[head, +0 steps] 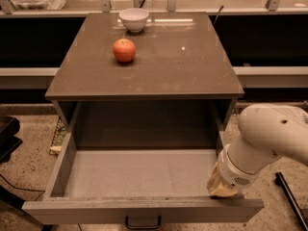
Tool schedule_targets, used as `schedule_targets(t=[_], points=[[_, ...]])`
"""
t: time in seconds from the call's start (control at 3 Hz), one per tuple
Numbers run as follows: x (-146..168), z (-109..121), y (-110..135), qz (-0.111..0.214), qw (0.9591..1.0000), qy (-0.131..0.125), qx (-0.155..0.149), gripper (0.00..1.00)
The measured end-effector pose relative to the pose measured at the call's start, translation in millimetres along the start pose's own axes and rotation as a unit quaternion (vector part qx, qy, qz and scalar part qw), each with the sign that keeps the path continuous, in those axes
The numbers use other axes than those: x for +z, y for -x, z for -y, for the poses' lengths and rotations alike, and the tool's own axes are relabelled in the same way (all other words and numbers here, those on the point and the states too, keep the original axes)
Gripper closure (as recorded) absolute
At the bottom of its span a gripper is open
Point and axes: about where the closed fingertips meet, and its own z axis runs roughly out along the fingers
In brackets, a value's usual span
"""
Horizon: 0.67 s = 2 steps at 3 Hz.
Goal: Open top drawer
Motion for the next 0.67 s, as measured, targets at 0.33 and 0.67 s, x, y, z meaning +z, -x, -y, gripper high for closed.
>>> schedule_targets(t=[0.33, 0.67], points=[[-0.3, -0.6, 0.2, -0.001, 1.0000, 0.000, -0.001, 0.37], [-0.5, -1.1, 0.5, -0.001, 1.0000, 0.000, -0.001, 0.14]])
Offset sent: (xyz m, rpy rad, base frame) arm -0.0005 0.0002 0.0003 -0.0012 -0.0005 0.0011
